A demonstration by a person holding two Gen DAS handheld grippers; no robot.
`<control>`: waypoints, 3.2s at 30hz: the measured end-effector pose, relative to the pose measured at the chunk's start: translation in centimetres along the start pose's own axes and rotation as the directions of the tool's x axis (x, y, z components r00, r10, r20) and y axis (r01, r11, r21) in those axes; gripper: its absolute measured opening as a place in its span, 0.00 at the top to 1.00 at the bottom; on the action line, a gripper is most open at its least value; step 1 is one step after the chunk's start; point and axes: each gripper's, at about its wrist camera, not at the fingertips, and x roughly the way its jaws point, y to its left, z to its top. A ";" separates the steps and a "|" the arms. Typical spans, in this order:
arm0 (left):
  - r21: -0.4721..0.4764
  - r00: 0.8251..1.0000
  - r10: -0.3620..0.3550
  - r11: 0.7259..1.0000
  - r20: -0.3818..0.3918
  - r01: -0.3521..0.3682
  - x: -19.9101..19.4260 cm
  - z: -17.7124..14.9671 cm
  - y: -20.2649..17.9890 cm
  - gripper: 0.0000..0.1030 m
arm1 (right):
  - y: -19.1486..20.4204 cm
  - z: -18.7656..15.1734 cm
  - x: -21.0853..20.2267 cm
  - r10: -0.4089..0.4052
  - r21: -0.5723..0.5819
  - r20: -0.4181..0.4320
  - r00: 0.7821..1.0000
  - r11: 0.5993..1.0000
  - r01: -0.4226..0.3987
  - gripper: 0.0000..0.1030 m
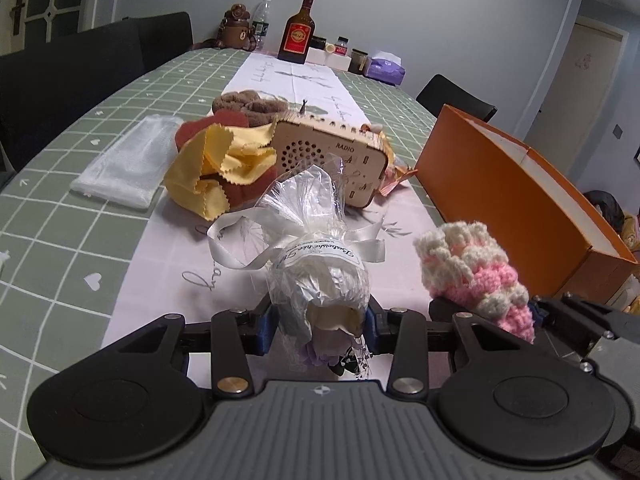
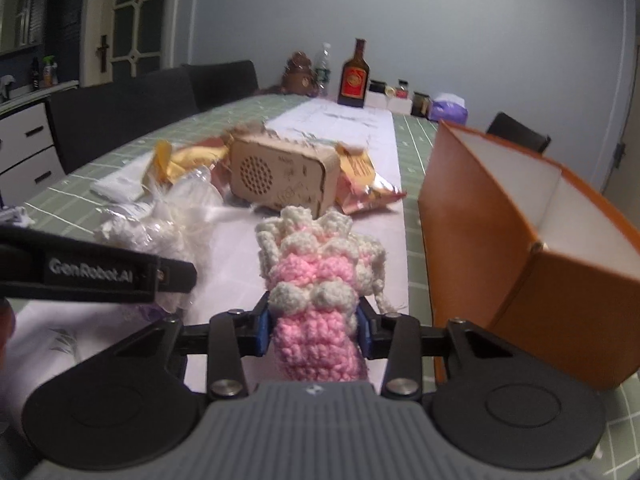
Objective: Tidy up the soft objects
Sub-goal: 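Carry the wrapped bundle and pink pouch over the orange box with both grippers, then open both grippers to drop the bundle and pouch into the box, then move both grippers back over the remaining items on the table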
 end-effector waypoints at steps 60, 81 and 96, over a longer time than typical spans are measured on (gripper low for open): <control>0.291 0.931 0.002 0.950 -0.365 0.112 13.3 11.3 -24.6 0.34 | -25.0 7.6 8.4 0.013 -0.110 -0.399 0.917 0.992 -0.062 0.38; 0.209 0.975 -0.147 0.961 -0.166 0.181 6.6 12.2 -21.2 0.23 | -21.6 9.8 2.4 -0.113 -0.183 -0.275 0.955 0.981 0.063 0.13; 0.183 0.960 -0.266 0.952 0.085 0.248 -0.5 10.9 -13.2 0.23 | -11.8 10.0 -4.0 -0.052 -0.152 0.009 0.999 0.987 0.053 0.08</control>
